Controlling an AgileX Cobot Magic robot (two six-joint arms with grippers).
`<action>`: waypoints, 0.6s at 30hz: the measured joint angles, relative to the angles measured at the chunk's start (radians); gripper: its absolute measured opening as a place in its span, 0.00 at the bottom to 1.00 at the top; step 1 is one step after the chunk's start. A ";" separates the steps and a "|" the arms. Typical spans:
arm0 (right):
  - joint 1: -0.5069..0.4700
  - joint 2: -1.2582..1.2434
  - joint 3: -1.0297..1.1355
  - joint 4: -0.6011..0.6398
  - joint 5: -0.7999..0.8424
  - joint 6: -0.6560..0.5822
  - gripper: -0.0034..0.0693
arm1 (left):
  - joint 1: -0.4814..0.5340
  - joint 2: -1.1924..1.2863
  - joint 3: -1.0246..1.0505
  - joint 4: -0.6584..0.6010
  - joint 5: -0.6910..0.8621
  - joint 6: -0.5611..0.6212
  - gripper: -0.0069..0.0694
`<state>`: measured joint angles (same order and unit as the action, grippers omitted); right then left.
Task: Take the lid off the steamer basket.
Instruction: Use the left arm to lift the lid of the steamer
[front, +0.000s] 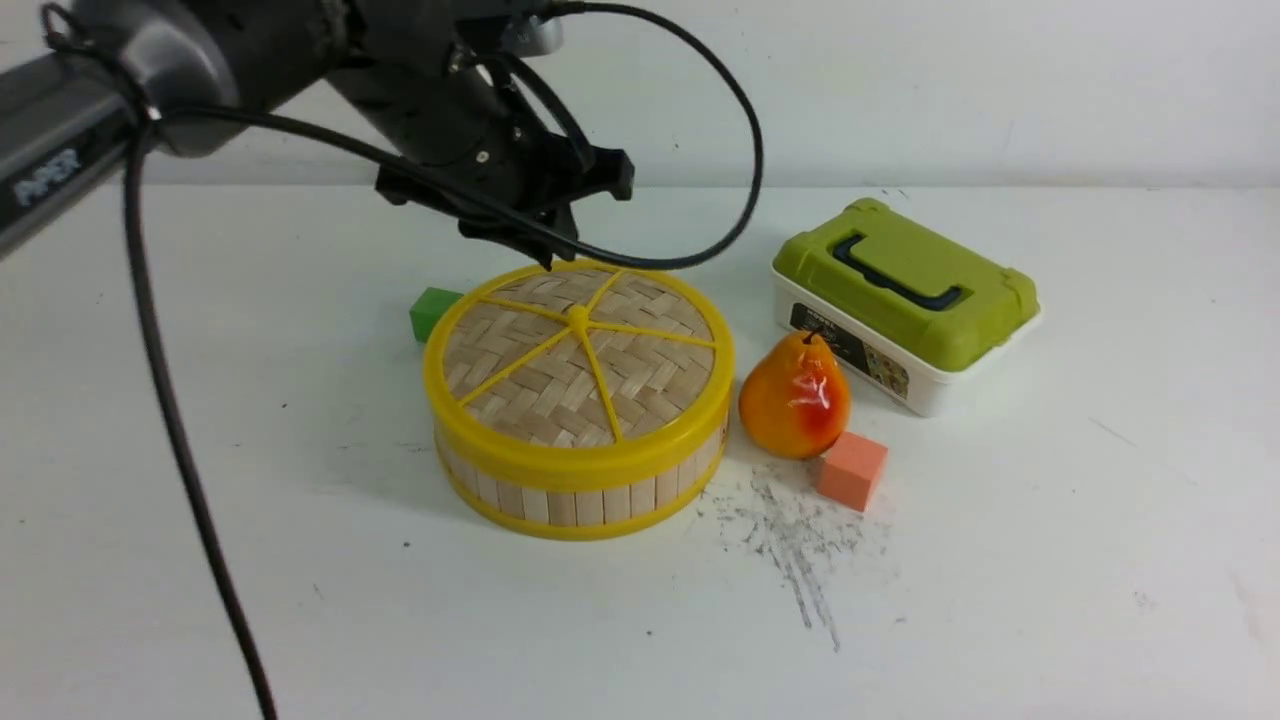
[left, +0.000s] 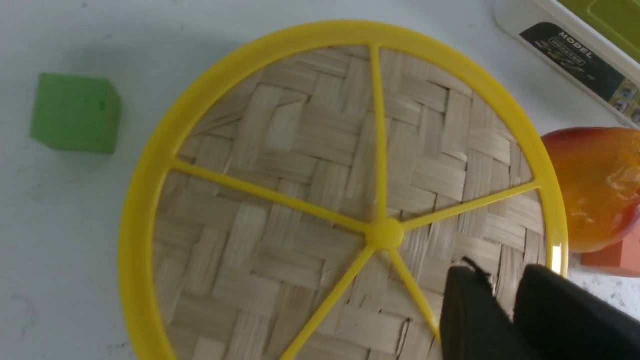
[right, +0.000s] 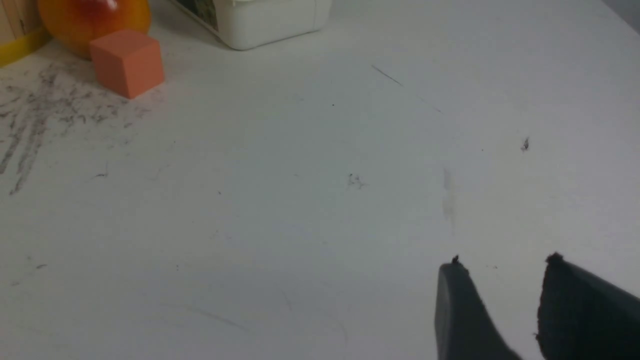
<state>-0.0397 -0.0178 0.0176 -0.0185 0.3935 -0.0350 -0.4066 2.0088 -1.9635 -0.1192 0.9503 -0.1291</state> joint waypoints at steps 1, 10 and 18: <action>0.000 0.000 0.000 0.000 0.000 0.000 0.38 | -0.003 0.000 -0.005 0.004 0.001 -0.001 0.32; 0.000 0.000 0.000 0.000 0.000 0.000 0.38 | -0.081 0.148 -0.153 0.204 0.073 -0.123 0.54; 0.000 0.000 0.000 0.000 0.000 0.000 0.38 | -0.061 0.201 -0.156 0.232 0.077 -0.145 0.55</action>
<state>-0.0397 -0.0178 0.0176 -0.0185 0.3935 -0.0350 -0.4679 2.2096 -2.1190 0.1131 1.0278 -0.2745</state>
